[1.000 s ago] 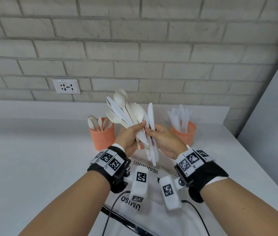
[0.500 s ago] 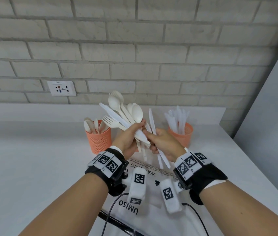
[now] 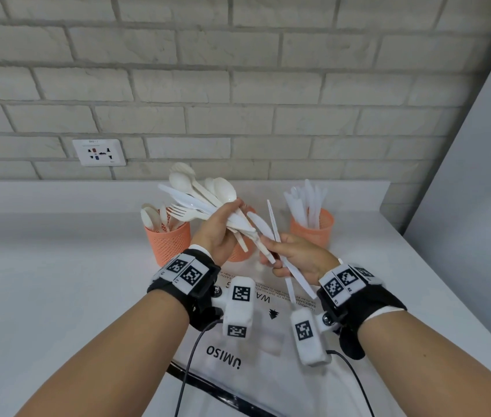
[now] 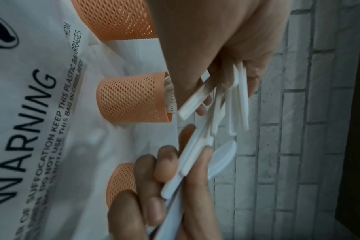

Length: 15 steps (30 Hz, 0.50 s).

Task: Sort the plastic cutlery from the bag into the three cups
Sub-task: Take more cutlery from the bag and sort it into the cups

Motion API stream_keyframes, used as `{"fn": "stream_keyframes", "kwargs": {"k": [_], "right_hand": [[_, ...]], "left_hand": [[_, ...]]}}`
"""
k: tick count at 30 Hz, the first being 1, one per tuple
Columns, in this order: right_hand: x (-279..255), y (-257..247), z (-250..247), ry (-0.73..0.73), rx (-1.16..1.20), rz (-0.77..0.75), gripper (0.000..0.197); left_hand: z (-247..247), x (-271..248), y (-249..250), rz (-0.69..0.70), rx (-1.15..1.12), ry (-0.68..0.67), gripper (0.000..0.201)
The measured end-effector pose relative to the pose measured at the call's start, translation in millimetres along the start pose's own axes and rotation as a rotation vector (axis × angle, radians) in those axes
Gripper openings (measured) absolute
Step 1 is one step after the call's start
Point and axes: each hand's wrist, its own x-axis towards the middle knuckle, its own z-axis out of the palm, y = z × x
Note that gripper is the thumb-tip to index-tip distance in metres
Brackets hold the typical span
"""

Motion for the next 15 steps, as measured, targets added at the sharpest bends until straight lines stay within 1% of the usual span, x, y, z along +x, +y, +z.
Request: {"fn": "stream_keyframes", "kwargs": {"k": [2,4,7,11,15], "right_hand": [[-3,3,-5,0.018,0.034,-0.018,0.019],[-6,5,-10,0.006,0.056,-0.030,0.017],[-9,11,-19,-0.010,0.026,-0.031,0.016],[-10,20,-23,0.000,-0.048,0.008,0.015],[-2,16,-6,-0.031,-0.154,-0.036,0.017]], "left_hand": [[-1,1,1,-0.005,-0.080,0.004,0.018],[-3,4,2,-0.021,-0.156,0.004,0.016],[-3,4,3,-0.031,-0.223,0.004,0.018],[1,0,3,-0.037,-0.154,0.004,0.027],[3,4,-7,-0.082,-0.041,-0.012,0.023]]}}
